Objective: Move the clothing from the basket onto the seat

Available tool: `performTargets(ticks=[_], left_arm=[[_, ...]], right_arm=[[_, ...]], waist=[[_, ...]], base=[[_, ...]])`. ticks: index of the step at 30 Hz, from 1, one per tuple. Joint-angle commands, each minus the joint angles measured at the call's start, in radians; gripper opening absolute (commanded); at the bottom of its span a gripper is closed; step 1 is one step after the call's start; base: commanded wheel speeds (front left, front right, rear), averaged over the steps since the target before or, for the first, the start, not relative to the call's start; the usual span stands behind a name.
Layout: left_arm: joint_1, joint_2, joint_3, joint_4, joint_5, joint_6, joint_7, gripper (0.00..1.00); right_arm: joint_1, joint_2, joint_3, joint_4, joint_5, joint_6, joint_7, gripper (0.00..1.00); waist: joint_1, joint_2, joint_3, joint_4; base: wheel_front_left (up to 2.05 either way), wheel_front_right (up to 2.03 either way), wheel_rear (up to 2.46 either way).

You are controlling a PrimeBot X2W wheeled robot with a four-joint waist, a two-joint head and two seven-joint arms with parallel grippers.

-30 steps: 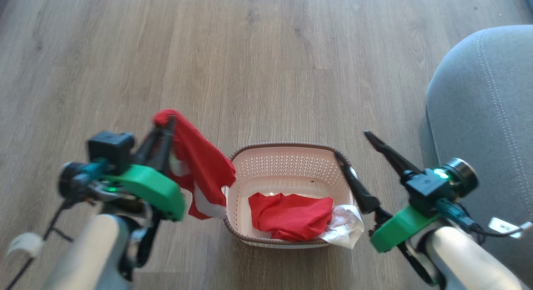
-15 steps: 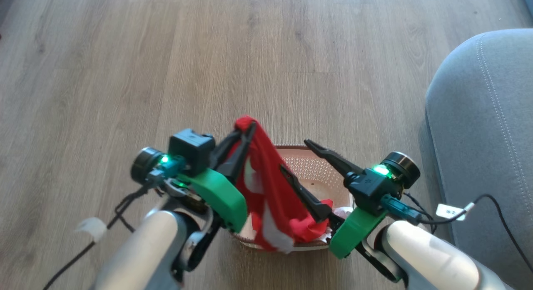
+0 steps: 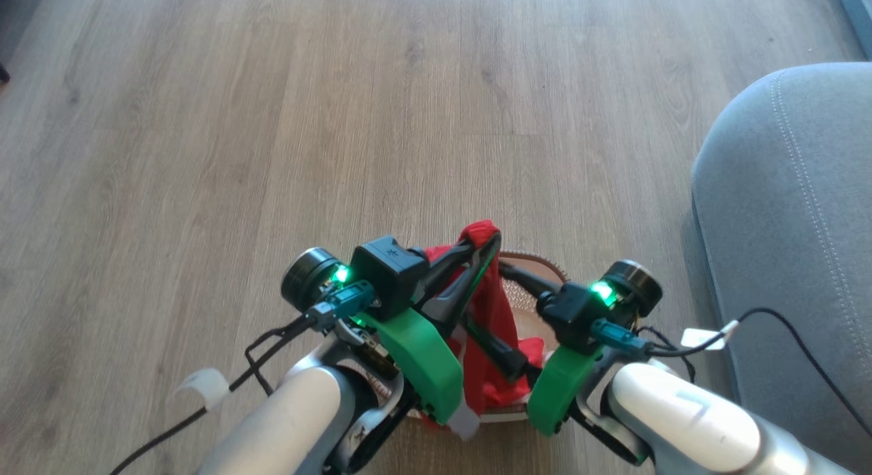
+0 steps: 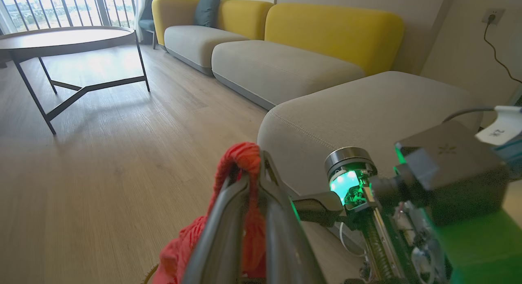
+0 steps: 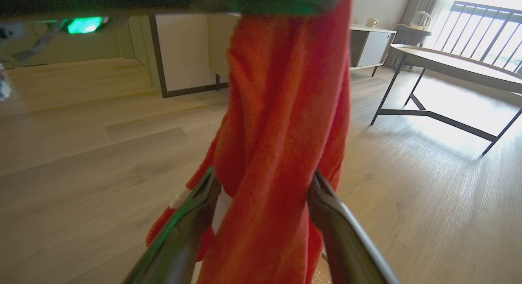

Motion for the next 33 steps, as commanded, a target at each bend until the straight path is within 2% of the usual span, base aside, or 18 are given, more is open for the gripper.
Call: performTargets(ticks=[1, 2, 3, 4, 8, 9, 10, 11, 14, 15, 23, 33], left_arm=[[-0.048, -0.002, 0.035, -0.045, -0.006, -0.002, 0.003, 0.00], [-0.048, -0.002, 0.033, -0.047, -0.007, -0.002, 0.005, 0.00], [-0.047, -0.002, 0.032, -0.048, -0.007, -0.002, 0.007, 0.00], [-0.047, 0.000, 0.031, -0.049, -0.008, -0.002, 0.009, 0.00], [-0.047, 0.012, 0.041, -0.042, -0.006, 0.008, 0.012, 0.00], [-0.047, 0.016, 0.045, -0.038, -0.004, 0.012, 0.011, 0.06], [-0.047, 0.022, 0.051, -0.029, -0.003, 0.015, 0.004, 0.35], [-0.045, 0.025, 0.053, -0.024, -0.003, 0.016, 0.001, 0.47], [-0.041, 0.034, 0.056, -0.008, 0.000, 0.017, -0.009, 0.96], [-0.039, 0.036, 0.057, -0.004, 0.001, 0.018, -0.013, 1.00], [-0.025, 0.053, 0.059, 0.045, 0.016, 0.014, -0.072, 1.00], [-0.007, 0.060, 0.065, 0.108, 0.011, 0.008, -0.144, 1.00]], right_arm=[[-0.030, -0.003, 0.011, -0.017, 0.015, 0.007, -0.005, 1.00], [-0.037, -0.004, 0.022, -0.011, 0.023, 0.007, -0.005, 0.53], [-0.043, -0.005, 0.030, -0.008, 0.031, 0.007, -0.005, 0.19], [-0.048, -0.006, 0.039, -0.004, 0.043, 0.007, -0.005, 0.00], [-0.066, -0.018, 0.064, -0.004, 0.082, 0.007, -0.005, 0.00], [-0.069, -0.022, 0.067, -0.006, 0.089, 0.007, -0.005, 0.00], [-0.075, -0.030, 0.067, -0.010, 0.099, 0.007, -0.005, 0.00], [-0.077, -0.034, 0.067, -0.012, 0.103, 0.007, -0.005, 0.00], [-0.079, -0.048, 0.057, -0.021, 0.110, 0.007, -0.005, 0.00], [-0.078, -0.054, 0.052, -0.026, 0.110, 0.007, -0.005, 0.00], [-0.066, -0.119, 0.002, -0.070, 0.102, 0.007, -0.005, 0.00], [-0.030, -0.219, -0.094, -0.151, 0.080, 0.007, -0.005, 0.00]], waist=[[0.0000, 0.0000, -0.002, 0.001], [0.0000, 0.0000, -0.003, 0.001], [0.0000, 0.0000, -0.004, 0.001], [0.0000, 0.0000, -0.005, 0.002], [0.0000, 0.0000, -0.008, 0.003], [0.0000, 0.0000, -0.008, 0.003], [0.0000, 0.0000, -0.007, 0.000], [0.0000, 0.0000, -0.008, -0.003], [0.0000, 0.0000, -0.012, -0.012], [0.0000, 0.0000, -0.013, -0.016], [0.0000, 0.0000, -0.004, -0.077], [0.0000, 0.0000, 0.037, -0.249]], base=[[0.00, 0.00, 0.00], [0.00, 0.00, 0.00], [0.00, 0.00, 0.00], [0.00, 0.00, 0.00], [0.00, 0.00, 0.00], [0.00, 0.00, 0.00], [0.00, 0.00, 0.00], [0.00, 0.00, 0.00], [0.00, 0.00, 0.00], [0.00, 0.00, 0.00], [0.00, 0.00, 0.00], [0.00, 0.00, 0.00]])
